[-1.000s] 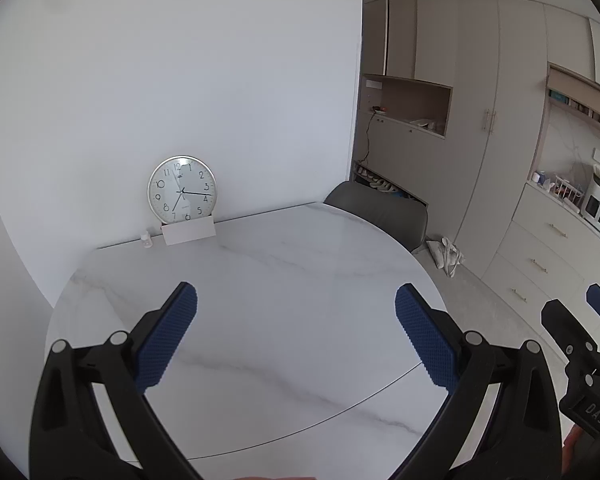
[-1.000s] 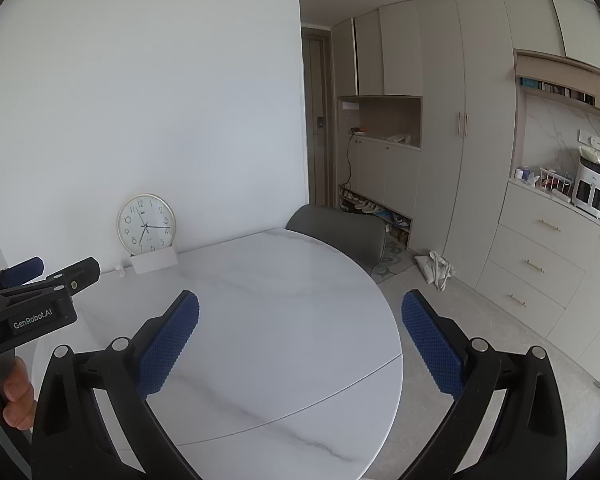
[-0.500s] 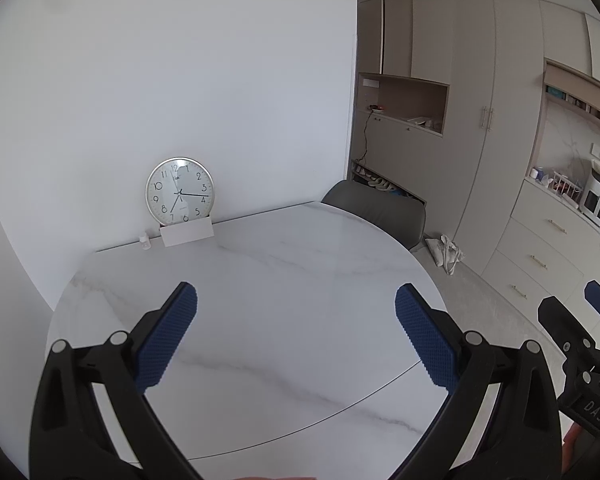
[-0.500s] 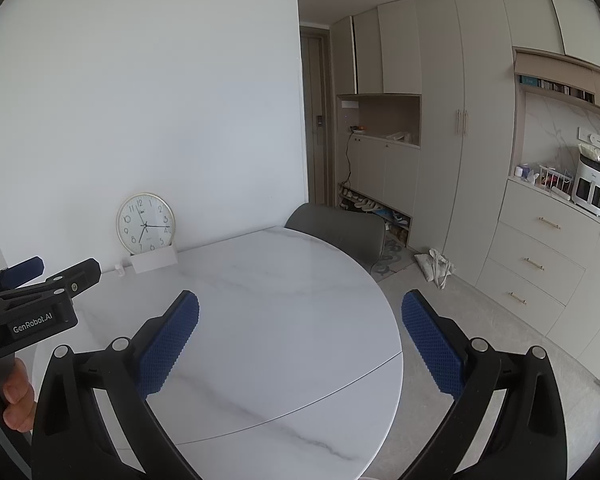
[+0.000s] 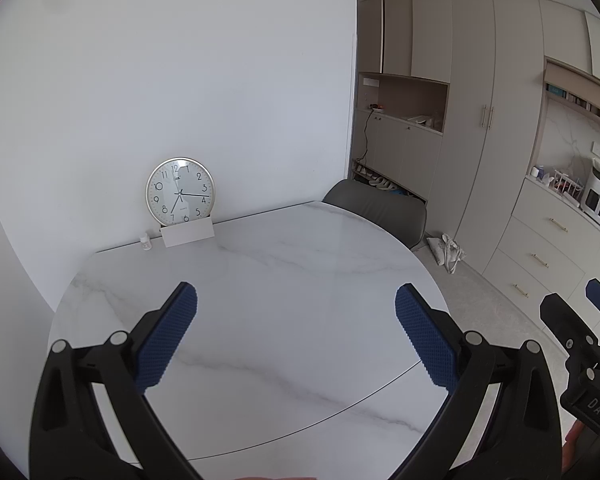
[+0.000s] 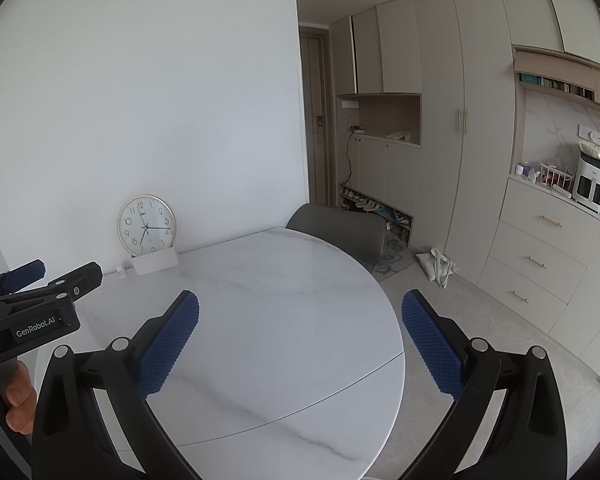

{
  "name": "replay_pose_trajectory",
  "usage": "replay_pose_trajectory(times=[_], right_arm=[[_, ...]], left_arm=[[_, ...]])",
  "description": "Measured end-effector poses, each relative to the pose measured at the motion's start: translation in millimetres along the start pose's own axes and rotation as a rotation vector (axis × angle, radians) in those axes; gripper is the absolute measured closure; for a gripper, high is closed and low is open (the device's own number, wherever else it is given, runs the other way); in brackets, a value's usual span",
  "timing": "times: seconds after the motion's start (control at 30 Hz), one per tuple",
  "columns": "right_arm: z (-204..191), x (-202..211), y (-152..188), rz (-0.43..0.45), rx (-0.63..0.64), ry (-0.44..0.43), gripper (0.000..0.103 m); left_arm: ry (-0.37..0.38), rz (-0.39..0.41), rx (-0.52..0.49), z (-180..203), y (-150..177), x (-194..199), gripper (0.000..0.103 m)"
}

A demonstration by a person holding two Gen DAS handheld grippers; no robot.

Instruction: Collect trash

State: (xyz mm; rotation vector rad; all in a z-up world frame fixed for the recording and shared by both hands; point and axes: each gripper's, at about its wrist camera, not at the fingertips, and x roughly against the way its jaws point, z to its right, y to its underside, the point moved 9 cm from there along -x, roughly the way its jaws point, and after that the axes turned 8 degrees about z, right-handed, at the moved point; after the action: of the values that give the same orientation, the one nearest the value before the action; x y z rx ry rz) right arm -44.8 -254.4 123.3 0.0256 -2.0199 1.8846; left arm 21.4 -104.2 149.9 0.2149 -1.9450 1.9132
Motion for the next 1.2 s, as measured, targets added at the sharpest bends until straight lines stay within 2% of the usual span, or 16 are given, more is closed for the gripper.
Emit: replay_pose_trajectory(times=[1.2], right_arm=[[-8.8,-1.3,3.7,-0.004,-0.025,-0.011,0.002]], left_arm=[[0.016,-0.003,-0.016,-5.5,1.8,-3.8,0.008]])
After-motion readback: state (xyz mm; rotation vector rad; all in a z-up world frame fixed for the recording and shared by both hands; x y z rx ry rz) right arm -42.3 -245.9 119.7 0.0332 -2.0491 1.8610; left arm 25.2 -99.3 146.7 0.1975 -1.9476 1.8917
